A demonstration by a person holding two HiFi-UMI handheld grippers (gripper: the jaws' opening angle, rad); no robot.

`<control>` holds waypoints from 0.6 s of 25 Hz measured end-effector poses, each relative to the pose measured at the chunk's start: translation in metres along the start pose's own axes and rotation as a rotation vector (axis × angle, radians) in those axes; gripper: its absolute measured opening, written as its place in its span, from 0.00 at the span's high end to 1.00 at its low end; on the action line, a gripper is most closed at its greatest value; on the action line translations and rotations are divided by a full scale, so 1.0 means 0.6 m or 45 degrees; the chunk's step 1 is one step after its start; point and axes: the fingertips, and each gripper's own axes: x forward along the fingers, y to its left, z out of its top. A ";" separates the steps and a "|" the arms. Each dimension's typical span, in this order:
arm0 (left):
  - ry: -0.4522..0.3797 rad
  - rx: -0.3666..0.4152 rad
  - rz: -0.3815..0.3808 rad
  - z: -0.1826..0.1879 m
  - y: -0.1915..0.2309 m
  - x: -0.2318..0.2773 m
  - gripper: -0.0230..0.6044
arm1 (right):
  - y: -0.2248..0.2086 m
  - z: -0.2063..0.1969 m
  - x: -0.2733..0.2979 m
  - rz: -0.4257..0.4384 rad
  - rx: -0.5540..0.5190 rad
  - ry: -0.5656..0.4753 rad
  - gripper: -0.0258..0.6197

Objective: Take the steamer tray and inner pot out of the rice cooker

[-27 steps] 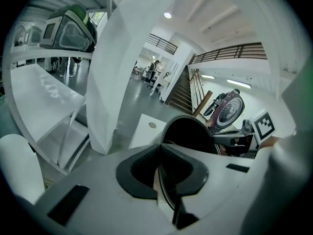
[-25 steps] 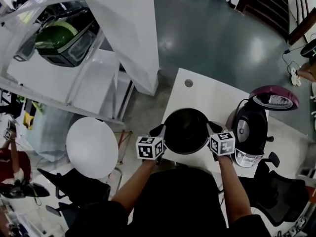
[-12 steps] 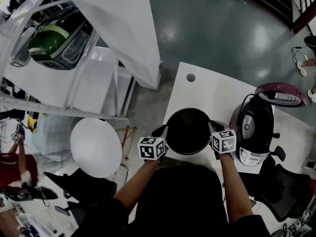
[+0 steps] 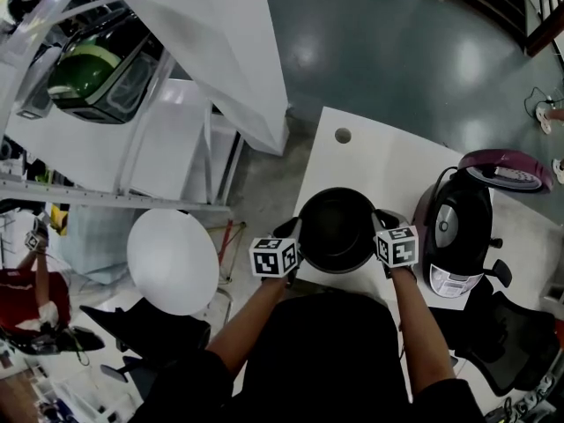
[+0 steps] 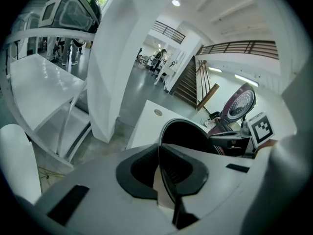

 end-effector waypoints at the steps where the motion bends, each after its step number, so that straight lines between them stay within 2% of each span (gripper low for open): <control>1: -0.002 0.000 -0.002 0.003 0.001 0.001 0.93 | -0.001 0.002 0.001 0.001 0.001 -0.004 0.92; 11: -0.006 0.100 -0.033 0.016 -0.004 0.014 0.93 | -0.005 0.003 0.004 0.030 0.008 -0.038 0.92; 15: -0.058 0.134 -0.039 0.030 -0.007 0.003 0.93 | 0.001 0.011 -0.006 0.016 0.001 -0.075 0.89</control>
